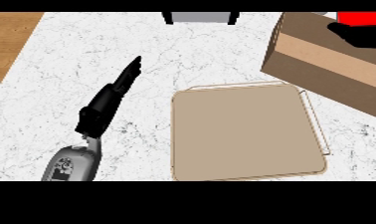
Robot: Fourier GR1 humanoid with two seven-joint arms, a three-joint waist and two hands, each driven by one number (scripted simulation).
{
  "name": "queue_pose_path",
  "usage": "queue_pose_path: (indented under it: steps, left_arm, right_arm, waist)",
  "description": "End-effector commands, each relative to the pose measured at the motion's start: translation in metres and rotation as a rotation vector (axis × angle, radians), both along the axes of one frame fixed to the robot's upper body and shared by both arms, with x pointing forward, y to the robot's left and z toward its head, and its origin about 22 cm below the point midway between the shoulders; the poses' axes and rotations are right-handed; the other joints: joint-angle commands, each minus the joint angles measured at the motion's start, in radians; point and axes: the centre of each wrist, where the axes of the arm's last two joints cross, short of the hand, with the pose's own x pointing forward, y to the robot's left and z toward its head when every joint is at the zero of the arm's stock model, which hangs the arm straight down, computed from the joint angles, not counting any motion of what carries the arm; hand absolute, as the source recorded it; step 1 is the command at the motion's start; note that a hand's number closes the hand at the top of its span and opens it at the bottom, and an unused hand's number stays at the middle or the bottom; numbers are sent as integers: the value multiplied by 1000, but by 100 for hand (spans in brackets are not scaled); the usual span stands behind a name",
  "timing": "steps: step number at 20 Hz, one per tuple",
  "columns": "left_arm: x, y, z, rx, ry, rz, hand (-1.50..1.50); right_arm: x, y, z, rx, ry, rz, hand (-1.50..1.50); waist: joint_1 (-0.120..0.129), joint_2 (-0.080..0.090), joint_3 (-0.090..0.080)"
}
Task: Pick the can from the tray and place it in the cardboard box
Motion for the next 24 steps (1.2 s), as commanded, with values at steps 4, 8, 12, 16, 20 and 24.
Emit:
queue_pose_path:
  steps: [4,8,12,16,20,24]
  left_arm:
    - [0,4,12,-4,1,2,0]
    - [-5,13,6,16,-9,0,0]
    - [-2,1,-9,-5,0,-18,0]
    - [6,5,-1,-3,0,-6,0]
    - [7,12,-5,-12,-7,-8,0]
    - [-1,-2,-4,1,-11,-16,0]
  right_arm:
    - [47,-37,-18,-68,57,-47,150]
    - [55,-39,-67,-77,115,-41,150]
    - [73,-31,-97,-64,138,-49,150]
    - [75,-59,-111,180,188,-109,-150]
    - [92,-57,-119,250,217,-63,-150]
    - [88,-77,-131,306,113,-28,-150]
  waist:
    - [8,2,0]
    - [3,1,0]
    - [4,3,0]
    - [2,5,1]
    - [12,7,1]
    - [14,7,1]
